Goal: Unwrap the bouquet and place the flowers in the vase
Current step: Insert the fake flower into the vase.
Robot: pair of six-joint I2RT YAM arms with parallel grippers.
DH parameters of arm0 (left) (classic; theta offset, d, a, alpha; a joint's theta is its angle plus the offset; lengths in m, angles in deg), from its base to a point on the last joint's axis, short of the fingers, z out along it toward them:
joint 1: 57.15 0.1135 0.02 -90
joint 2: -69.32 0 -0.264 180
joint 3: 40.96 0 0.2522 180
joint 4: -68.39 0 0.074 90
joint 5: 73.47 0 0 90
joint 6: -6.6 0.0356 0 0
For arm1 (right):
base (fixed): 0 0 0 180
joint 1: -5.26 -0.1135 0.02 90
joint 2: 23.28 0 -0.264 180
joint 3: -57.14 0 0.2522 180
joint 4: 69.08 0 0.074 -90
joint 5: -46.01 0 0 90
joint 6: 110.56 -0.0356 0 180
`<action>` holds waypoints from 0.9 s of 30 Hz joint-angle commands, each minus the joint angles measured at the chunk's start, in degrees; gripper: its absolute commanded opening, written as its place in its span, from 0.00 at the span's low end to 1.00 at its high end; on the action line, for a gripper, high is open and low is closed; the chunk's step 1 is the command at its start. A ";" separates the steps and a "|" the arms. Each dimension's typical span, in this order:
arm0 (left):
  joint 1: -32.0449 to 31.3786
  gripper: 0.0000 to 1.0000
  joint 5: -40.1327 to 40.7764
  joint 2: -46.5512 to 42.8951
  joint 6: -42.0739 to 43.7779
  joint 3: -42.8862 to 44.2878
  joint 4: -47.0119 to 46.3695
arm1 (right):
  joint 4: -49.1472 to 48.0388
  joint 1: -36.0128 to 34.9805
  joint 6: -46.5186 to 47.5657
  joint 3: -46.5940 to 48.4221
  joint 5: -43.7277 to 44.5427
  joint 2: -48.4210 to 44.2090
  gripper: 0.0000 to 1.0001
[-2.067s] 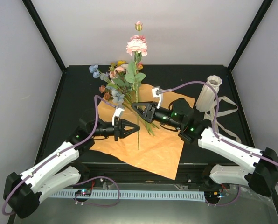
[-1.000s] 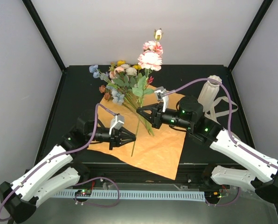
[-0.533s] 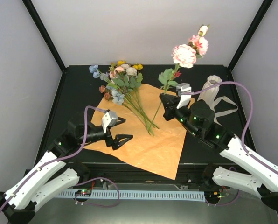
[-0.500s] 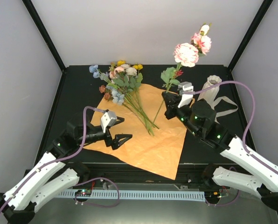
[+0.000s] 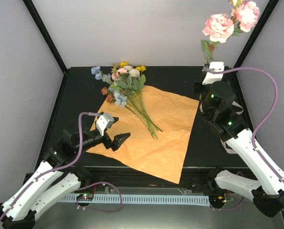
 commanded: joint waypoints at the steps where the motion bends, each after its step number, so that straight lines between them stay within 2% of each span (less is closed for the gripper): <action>1: -0.24 0.99 1.25 0.70 0.34 -0.06 1.21 | -2.58 7.38 3.16 4.11 0.61 1.61 0.01; 8: -0.20 0.99 1.86 0.88 0.27 -0.10 1.45 | -6.48 16.56 2.77 6.82 -2.29 3.39 0.01; 14: -0.21 0.99 1.78 0.71 0.16 -0.17 1.55 | -12.90 18.86 6.87 5.49 -1.66 6.40 0.01; 19: -0.26 0.99 1.28 1.14 -0.01 -0.19 1.64 | -16.89 20.92 5.52 4.61 -5.20 8.21 0.01; 27: -0.19 0.99 3.49 0.63 0.20 -0.24 2.36 | -11.86 25.27 -1.77 2.17 -9.68 11.21 0.01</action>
